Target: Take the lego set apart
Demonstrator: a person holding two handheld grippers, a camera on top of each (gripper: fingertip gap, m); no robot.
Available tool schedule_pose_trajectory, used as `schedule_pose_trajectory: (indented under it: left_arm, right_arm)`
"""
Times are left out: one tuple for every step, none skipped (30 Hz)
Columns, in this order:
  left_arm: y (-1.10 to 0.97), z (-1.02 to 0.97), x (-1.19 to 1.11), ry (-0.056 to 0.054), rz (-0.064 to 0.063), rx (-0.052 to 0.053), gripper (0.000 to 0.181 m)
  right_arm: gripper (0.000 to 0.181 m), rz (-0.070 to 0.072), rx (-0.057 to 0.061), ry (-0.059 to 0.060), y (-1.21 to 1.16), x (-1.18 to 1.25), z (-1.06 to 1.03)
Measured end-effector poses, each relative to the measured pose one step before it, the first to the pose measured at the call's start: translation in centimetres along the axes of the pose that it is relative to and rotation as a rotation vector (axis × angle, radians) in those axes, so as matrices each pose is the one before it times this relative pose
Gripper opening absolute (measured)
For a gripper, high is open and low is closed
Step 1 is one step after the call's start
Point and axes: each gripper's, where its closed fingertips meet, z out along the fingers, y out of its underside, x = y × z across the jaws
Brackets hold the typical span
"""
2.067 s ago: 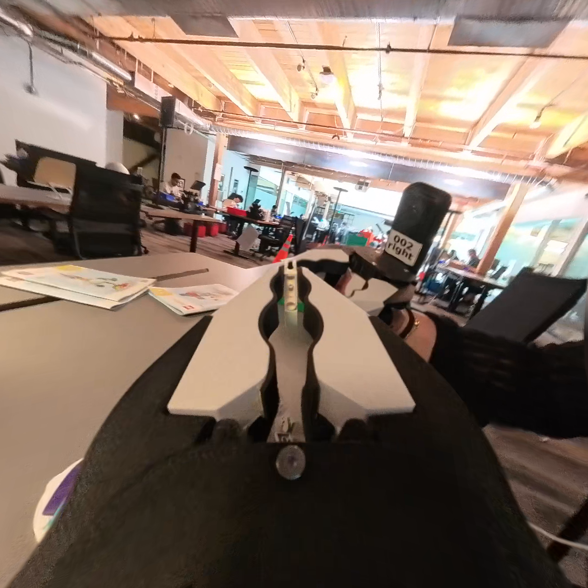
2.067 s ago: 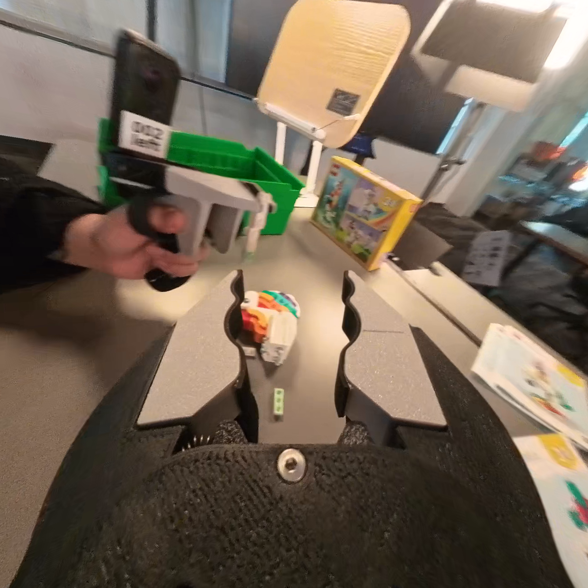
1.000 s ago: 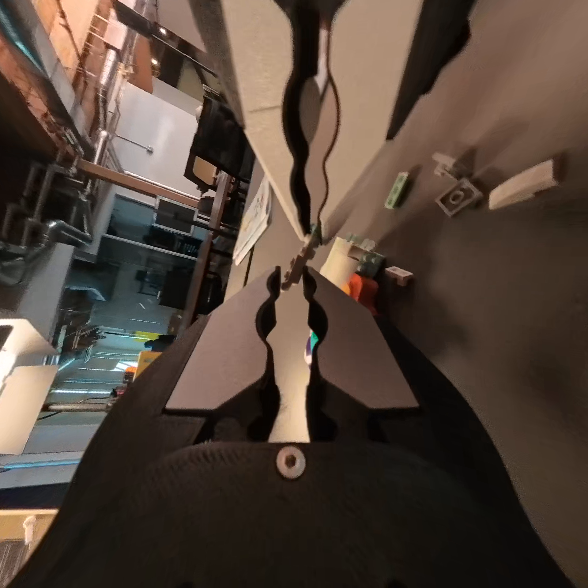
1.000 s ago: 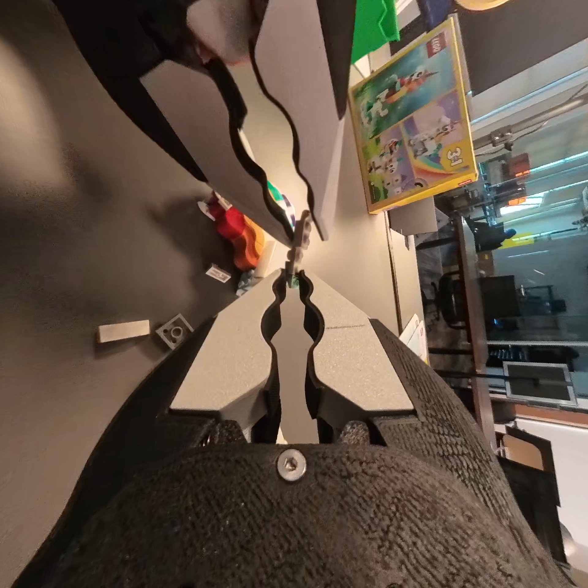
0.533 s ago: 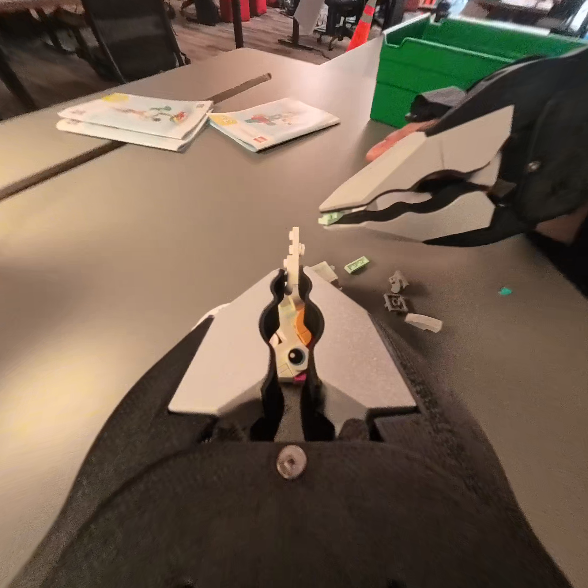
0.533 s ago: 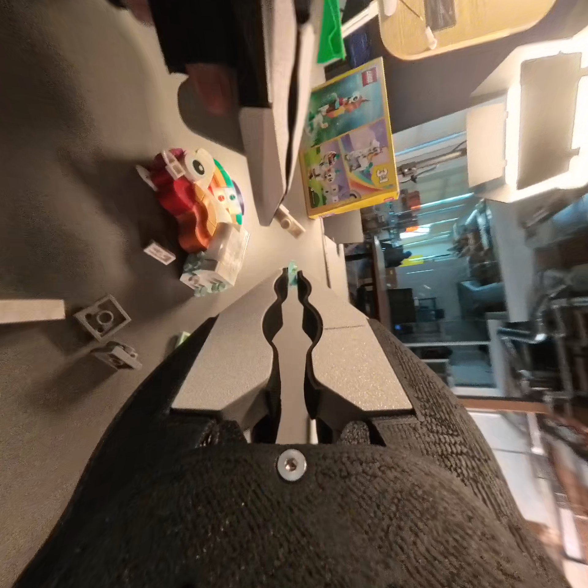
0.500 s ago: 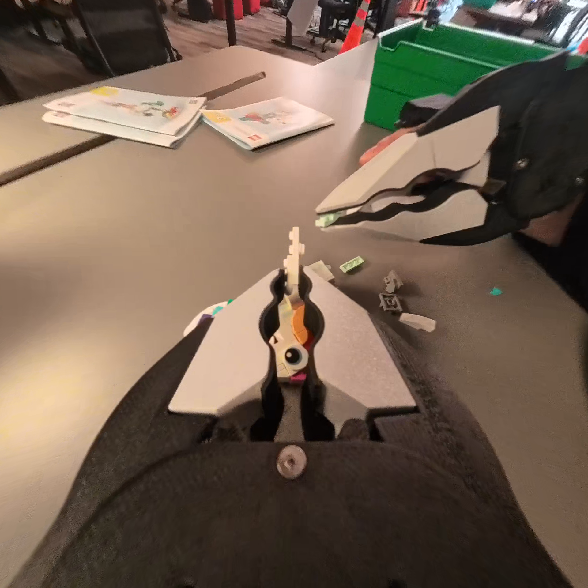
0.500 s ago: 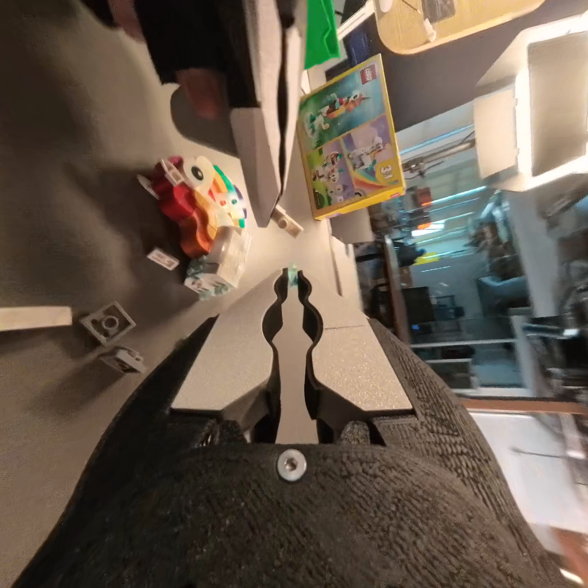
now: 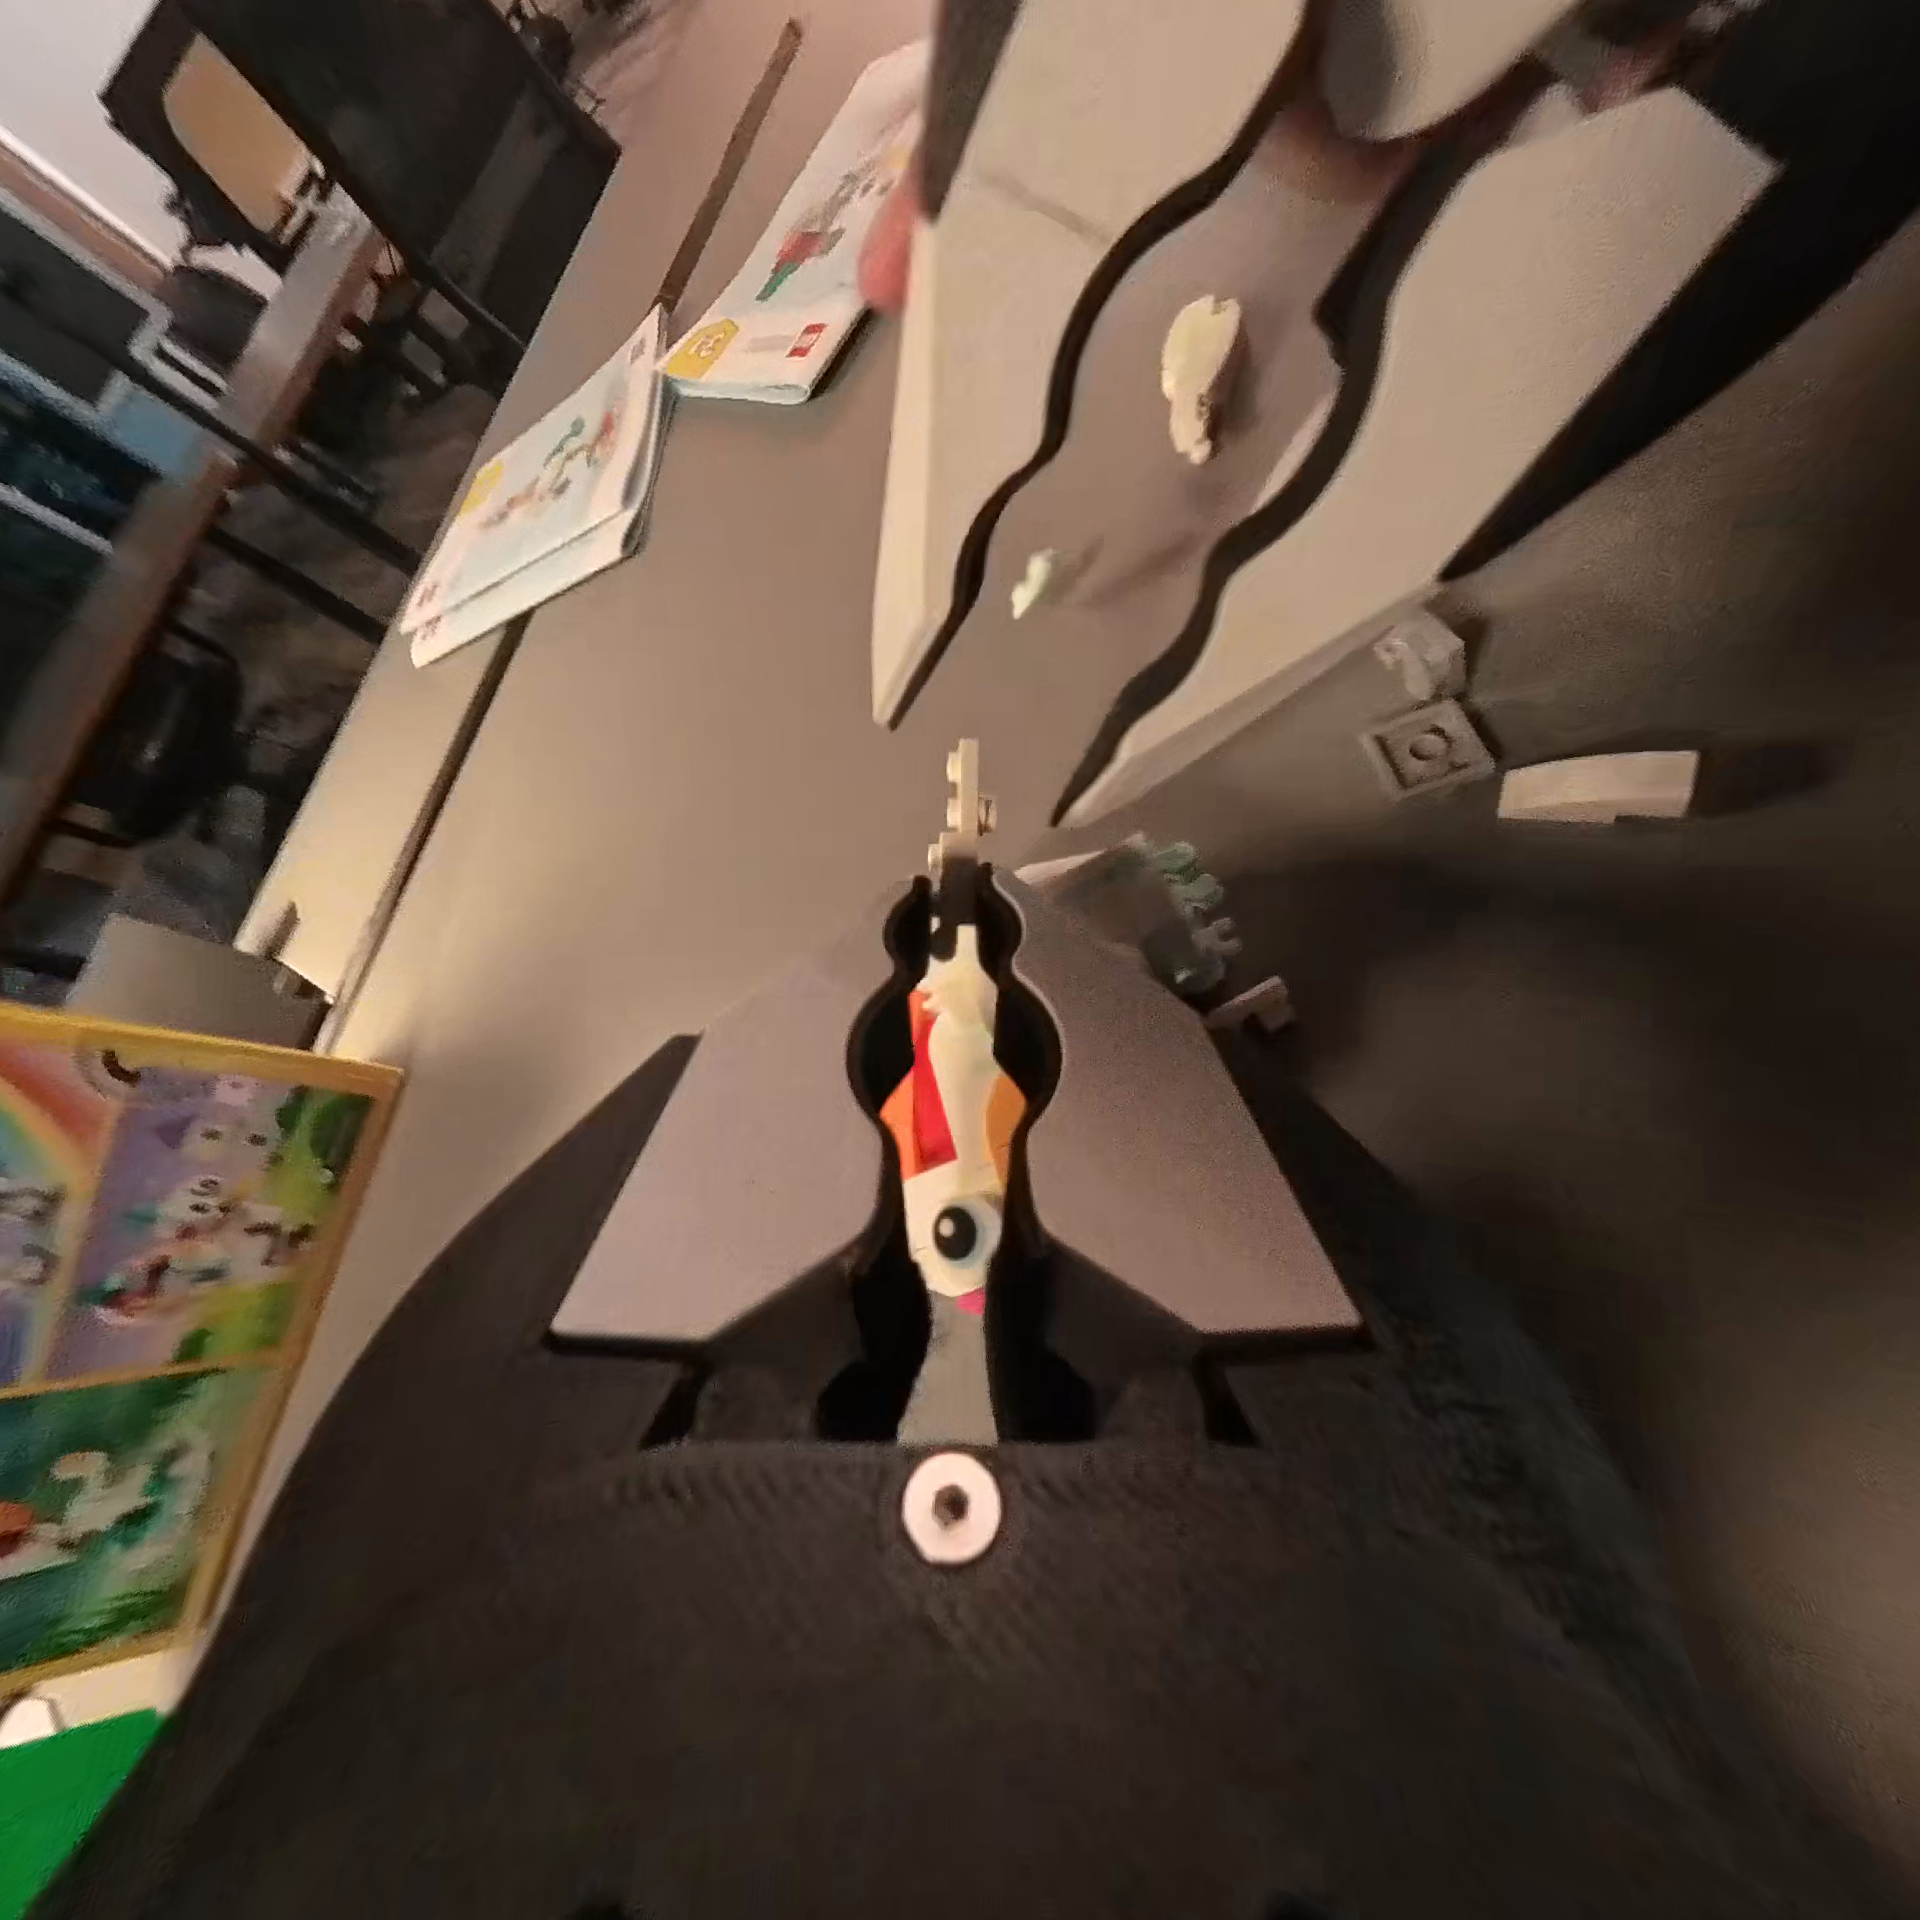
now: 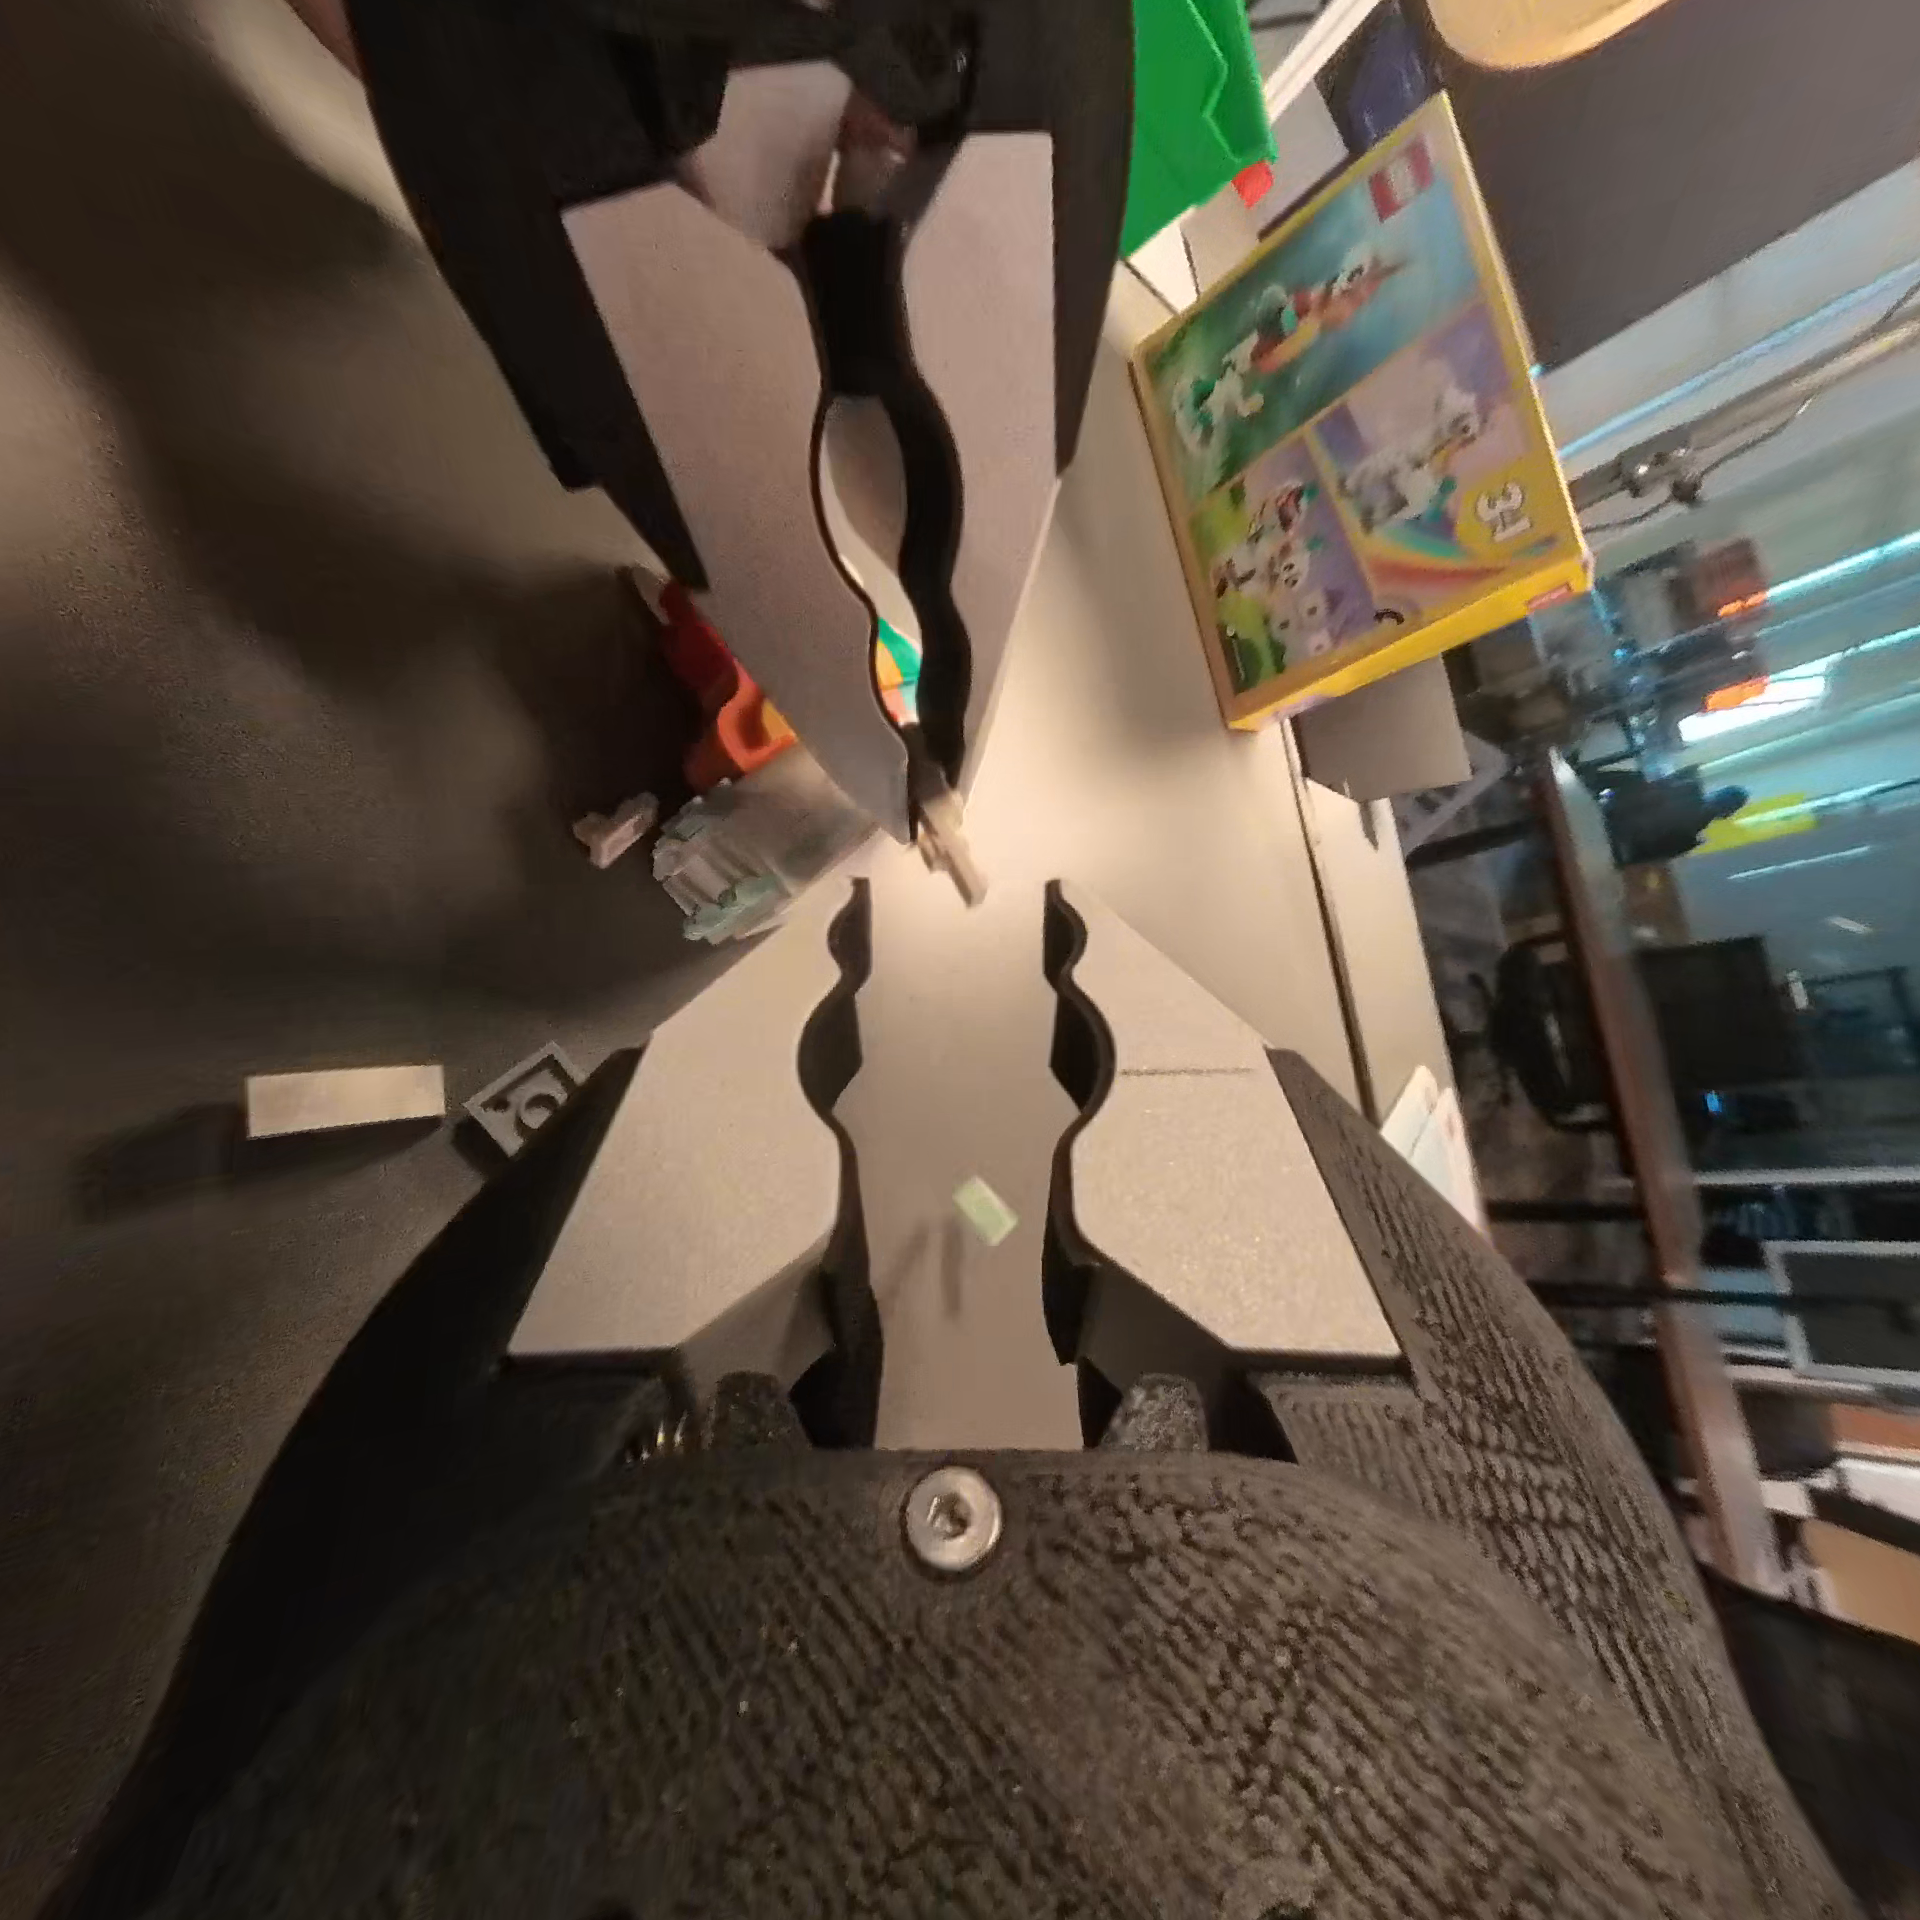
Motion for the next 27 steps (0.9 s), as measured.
schedule_pose_trajectory:
  left_arm:
    - [-0.176, -0.03, 0.235, -0.0012, 0.0267, 0.0032, 0.007]
    - [-0.185, -0.014, 0.231, 0.0049, 0.0158, 0.0063, 0.007]
    - [-0.153, -0.021, 0.143, 0.0037, 0.0034, 0.0071, 0.007]
    - [0.009, 0.003, 0.188, 0.011, -0.004, -0.0002, 0.007]
    - [-0.076, -0.04, 0.134, 0.0112, -0.0111, 0.0072, 0.007]
    - [-0.113, -0.092, 0.086, 0.0142, -0.0264, 0.0088, 0.008]
    - [-0.192, -0.173, 0.06, 0.0228, -0.0449, 0.0144, 0.009]
    - [-0.439, -0.259, 0.135, 0.0391, -0.0675, 0.0323, 0.01]
    - [-0.454, -0.284, 0.325, 0.0599, -0.0841, 0.0319, 0.013]
    - [-0.264, -0.202, 0.189, 0.0533, -0.082, 0.0152, 0.023]
    - [0.032, -0.129, -0.032, 0.035, -0.0653, -0.0016, 0.028]
    - [0.174, -0.101, 0.187, 0.0421, -0.041, -0.0088, 0.027]
    - [0.195, -0.07, 0.242, 0.0396, -0.032, -0.0057, 0.023]
    - [0.231, -0.032, 0.406, 0.047, -0.0282, -0.0069, 0.012]
    - [0.103, -0.048, 0.346, 0.0404, -0.0255, 0.0032, 0.011]
    - [0.046, -0.066, 0.356, 0.0395, -0.0187, 0.0092, 0.01]
    - [0.07, -0.08, 0.38, 0.0424, -0.0223, 0.0026, 0.009]
    - [-0.116, -0.146, 0.203, 0.0301, -0.0211, 0.0147, 0.008]
    - [-0.4, -0.215, 0.102, 0.0234, -0.0209, 0.0339, 0.007]
    - [-0.51, -0.219, 0.1, 0.0235, -0.0286, 0.0398, 0.007]
    - [-0.589, -0.212, 0.084, 0.0222, -0.0333, 0.0453, 0.007]
    - [-0.57, -0.136, 0.092, 0.0219, -0.0352, 0.0475, 0.007]
    - [-0.345, -0.019, 0.093, 0.0207, -0.0341, 0.0337, 0.006]
    - [-0.244, 0.046, -0.003, 0.0108, -0.0229, 0.0298, 0.006]
    - [-0.169, 0.068, -0.069, 0.0036, -0.017, 0.0268, 0.006]
    - [-0.034, 0.122, -0.132, -0.007, -0.0106, 0.0192, 0.006]
    - [0.013, 0.172, -0.208, -0.0216, 0.0087, 0.0159, 0.007]
  right_arm:
    - [0.028, -0.0205, -0.0077, -0.0019, 0.0, -0.158, 0.062]
    - [0.025, -0.0187, -0.0141, -0.0069, 0.158, -0.252, 0.123]
    - [0.022, -0.0227, -0.0158, -0.0034, 0.226, -0.204, 0.092]
    - [0.011, -0.0347, -0.0066, 0.0071, 0.1, -0.051, -0.019]
    - [0.008, -0.0378, -0.0005, 0.0052, -0.009, 0.005, -0.121]
    - [0.007, -0.0285, -0.0015, 0.0005, -0.045, -0.044, -0.152]
    - [0.006, -0.0347, 0.0001, 0.0142, -0.085, 0.104, -0.159]
    - [0.003, -0.054, 0.0024, 0.0259, -0.122, 0.175, -0.183]
    - [0.003, -0.0574, 0.0051, 0.0225, -0.193, 0.123, -0.178]
    - [0.002, -0.0406, 0.0049, 0.0185, -0.212, 0.125, -0.142]
    - [0.002, -0.0281, 0.0082, 0.0137, -0.262, 0.116, -0.127]
    - [0.003, -0.0255, 0.0125, 0.0103, -0.307, 0.068, -0.113]
    - [0.003, -0.0242, 0.0091, 0.0103, -0.239, 0.075, -0.103]
    - [0.003, -0.0255, 0.0061, 0.0063, -0.196, 0.004, -0.089]
    - [0.003, -0.0277, 0.0051, 0.0055, -0.148, -0.036, -0.074]
    - [0.003, -0.0278, 0.004, 0.0062, -0.122, -0.043, -0.058]
    - [0.003, -0.0221, 0.0049, 0.0041, -0.135, -0.046, -0.059]
    - [0.003, -0.0141, 0.0049, 0.0098, -0.111, 0.071, -0.054]
    - [0.003, -0.015, 0.0013, 0.02, -0.028, 0.275, -0.064]
    - [0.003, -0.0158, -0.0037, 0.0219, 0.0, 0.391, -0.097]
    - [0.003, -0.0037, -0.0039, 0.0212, 0.029, 0.425, -0.103]
    - [0.003, 0.0059, -0.0005, 0.0204, 0.059, 0.397, -0.103]
    - [0.004, 0.0024, -0.0013, 0.0141, 0.07, 0.27, -0.077]
    - [0.004, -0.0022, -0.0047, 0.0101, 0.109, 0.158, -0.039]
    - [0.003, 0.0005, -0.0038, 0.0072, 0.14, 0.071, 0.012]
    - [0.003, 0.0067, -0.0028, 0.0023, 0.178, -0.041, 0.052]
    - [0.003, 0.0071, -0.0047, 0.0028, 0.244, -0.091, 0.099]
